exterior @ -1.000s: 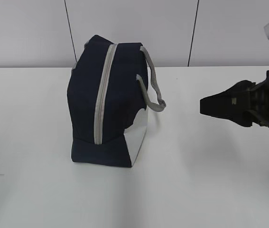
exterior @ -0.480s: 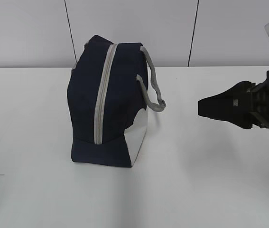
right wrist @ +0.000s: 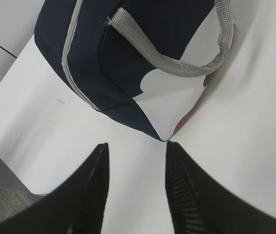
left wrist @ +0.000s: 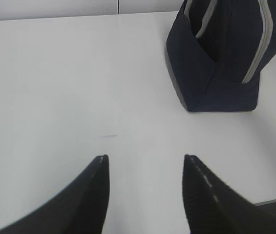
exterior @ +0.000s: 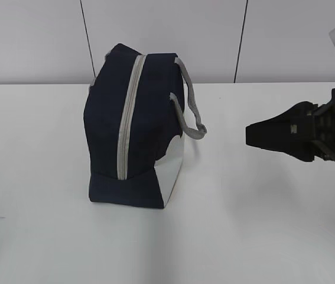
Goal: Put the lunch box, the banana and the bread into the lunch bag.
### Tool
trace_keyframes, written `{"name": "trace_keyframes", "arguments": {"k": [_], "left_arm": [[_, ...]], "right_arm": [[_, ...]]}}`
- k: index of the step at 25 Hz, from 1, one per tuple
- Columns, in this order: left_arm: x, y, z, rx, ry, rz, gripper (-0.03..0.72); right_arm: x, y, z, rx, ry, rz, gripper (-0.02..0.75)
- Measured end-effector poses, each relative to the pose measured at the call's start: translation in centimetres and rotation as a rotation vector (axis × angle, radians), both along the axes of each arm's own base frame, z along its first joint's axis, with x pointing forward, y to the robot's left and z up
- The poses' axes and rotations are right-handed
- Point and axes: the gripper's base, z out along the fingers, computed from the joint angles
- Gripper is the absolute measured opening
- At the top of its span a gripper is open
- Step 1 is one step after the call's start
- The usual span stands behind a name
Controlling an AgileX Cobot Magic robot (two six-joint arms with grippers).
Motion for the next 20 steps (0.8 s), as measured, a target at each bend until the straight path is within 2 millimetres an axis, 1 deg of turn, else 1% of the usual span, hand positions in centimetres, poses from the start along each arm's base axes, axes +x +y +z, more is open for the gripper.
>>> {"name": "trace_keyframes", "arguments": {"k": [15, 20], "left_arm": [[0.07, 0.08, -0.22, 0.011, 0.009, 0.006, 0.342], [0.07, 0.08, -0.22, 0.011, 0.009, 0.006, 0.342]], "right_arm": [[-0.05, 0.05, 0.0, -0.004, -0.005, 0.013, 0.314], [0.69, -0.68, 0.0, -0.044, -0.045, -0.087, 0.314]]}}
